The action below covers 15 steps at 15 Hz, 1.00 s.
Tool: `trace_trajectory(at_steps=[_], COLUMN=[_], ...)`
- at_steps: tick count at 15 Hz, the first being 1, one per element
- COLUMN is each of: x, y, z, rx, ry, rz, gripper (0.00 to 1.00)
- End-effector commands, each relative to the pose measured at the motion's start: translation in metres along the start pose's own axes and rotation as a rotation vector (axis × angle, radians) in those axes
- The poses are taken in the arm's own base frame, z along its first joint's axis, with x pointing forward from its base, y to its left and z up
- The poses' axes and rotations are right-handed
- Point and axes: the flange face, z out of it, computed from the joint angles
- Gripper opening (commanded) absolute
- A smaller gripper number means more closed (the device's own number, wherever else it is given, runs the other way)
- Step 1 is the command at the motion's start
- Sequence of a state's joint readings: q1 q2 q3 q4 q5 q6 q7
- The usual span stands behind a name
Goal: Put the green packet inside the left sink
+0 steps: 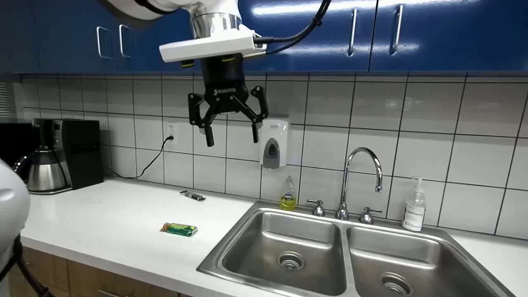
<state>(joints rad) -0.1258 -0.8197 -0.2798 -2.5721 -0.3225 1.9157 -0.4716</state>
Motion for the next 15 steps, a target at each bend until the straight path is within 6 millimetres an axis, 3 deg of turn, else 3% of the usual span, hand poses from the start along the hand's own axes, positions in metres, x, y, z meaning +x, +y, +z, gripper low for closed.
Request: trace_trajectory(at_steps=[1,8,15], x=[0.000,0.029,0.074], y=[0.000,-0.051,-0.122], z=[0.000,0.039,0.103], rx=[0.001,-0.002,-0.023], ry=[-0.001,0.041,0.078], rz=[0.000,-0.037,-0.111], gripper=[1.00,1.00,1.00])
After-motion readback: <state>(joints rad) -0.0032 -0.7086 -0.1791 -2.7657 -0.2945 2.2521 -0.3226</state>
